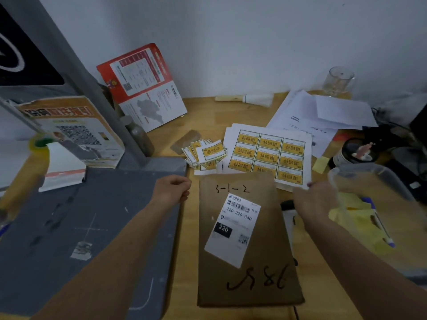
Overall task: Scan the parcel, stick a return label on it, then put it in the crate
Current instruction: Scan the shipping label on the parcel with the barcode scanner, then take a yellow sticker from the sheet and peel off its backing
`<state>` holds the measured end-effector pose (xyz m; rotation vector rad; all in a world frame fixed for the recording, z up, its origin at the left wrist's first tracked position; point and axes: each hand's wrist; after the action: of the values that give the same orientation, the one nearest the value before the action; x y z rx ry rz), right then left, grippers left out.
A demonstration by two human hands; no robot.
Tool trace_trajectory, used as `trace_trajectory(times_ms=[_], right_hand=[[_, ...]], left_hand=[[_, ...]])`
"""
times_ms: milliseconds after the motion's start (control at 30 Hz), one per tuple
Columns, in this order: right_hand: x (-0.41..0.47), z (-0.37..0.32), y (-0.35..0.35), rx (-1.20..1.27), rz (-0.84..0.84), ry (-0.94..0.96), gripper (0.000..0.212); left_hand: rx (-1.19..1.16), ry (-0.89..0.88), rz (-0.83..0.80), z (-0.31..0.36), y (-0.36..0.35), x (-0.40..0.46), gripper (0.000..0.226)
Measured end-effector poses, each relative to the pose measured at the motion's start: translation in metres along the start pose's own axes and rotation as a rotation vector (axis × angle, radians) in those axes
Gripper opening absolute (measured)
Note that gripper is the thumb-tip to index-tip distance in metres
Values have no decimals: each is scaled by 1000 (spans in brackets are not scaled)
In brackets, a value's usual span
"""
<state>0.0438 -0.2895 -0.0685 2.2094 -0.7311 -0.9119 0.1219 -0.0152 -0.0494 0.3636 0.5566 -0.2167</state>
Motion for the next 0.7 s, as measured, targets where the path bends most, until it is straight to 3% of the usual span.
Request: trace_trajectory(times_ms=[67,133,233,333,433,600,700], right_hand=[[-9,-42,5,70,19,217,23],[-14,-83,0,117,-149,420,13],[-10,-136,-22,95,-360,526,22],[11,-166,-64,-1,-620,434,32],[36,-183,-104,-242,-762,304,44],[83,-187,-154,-338,-707,153,44],[98,-185,-176,-497,-630,85,58]], left_hand=[[-36,-21,-5,8,3,19,16],[-70,-25,-11,15,7,34,15],[-96,-22,-37,20,12,57,15],[-129,-3,-49,18,20,76,22],[-180,26,-57,13,28,90,15],[-224,79,-77,-7,39,109,21],[-220,108,-93,-19,42,114,23]])
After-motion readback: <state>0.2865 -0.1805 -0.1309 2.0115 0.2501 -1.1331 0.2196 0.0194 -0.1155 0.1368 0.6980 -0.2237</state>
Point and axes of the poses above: each hand's wrist, its own x-axis towards the middle knuckle, its own y-axis out of the back of the hand, z = x × y, and after that the axes turned 12 degrees about -z, right-handed
